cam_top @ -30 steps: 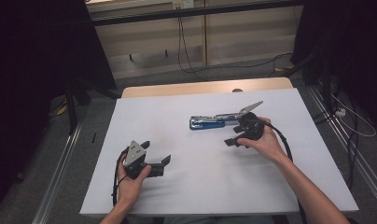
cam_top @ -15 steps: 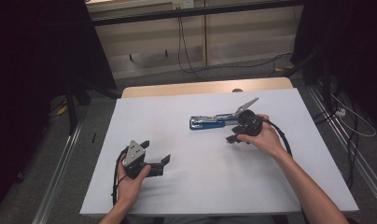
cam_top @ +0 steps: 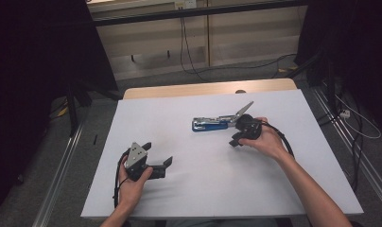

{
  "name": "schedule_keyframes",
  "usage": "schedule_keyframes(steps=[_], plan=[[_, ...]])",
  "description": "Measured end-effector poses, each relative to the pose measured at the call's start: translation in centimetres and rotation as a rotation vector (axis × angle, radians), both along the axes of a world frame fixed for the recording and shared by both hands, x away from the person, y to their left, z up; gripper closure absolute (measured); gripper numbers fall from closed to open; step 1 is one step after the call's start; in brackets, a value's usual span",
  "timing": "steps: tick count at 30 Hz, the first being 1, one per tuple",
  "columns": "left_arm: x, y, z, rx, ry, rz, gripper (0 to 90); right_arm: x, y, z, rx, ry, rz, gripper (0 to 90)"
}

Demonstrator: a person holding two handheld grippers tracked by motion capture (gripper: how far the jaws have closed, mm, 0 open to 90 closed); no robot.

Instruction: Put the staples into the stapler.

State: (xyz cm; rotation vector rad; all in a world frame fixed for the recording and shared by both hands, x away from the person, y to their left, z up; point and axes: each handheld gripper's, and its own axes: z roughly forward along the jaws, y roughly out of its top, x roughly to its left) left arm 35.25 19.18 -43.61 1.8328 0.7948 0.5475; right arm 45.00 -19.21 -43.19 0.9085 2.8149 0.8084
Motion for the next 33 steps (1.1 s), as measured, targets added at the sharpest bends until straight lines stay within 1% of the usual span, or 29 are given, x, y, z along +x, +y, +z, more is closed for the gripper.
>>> schedule_keyframes(steps=[2,5,8,18,24,25,28,33], plan=[[-0.01,-0.01,0.00,0.001,0.000,-0.001,3.9,0.03,0.05,-0.02,-0.009,0.002,0.008,68.2],[-0.02,-0.02,-0.01,0.000,0.001,-0.001,3.9,0.00,0.09,-0.17,-0.037,0.006,0.022,72.1],[-0.05,-0.06,-0.01,0.004,0.000,-0.005,3.9,-0.07,0.08,-0.22,-0.041,0.002,0.026,75.0],[-0.06,-0.12,-0.03,0.006,0.001,-0.005,3.9,-0.11,0.45,-0.17,-0.071,-0.008,0.043,77.7],[-0.01,-0.18,-0.10,0.005,0.004,-0.005,3.9,-0.21,0.54,-0.16,-0.074,-0.007,0.039,79.1],[0.01,-0.18,-0.12,0.008,0.006,-0.006,3.9,-0.21,0.54,-0.17,-0.075,-0.012,0.048,79.1],[0.03,-0.20,-0.13,0.002,0.006,-0.002,3.9,-0.19,0.56,-0.15,-0.078,-0.010,0.043,79.2],[0.05,-0.17,-0.14,0.000,0.006,-0.003,3.9,-0.13,0.43,-0.16,-0.066,-0.003,0.037,79.2]])
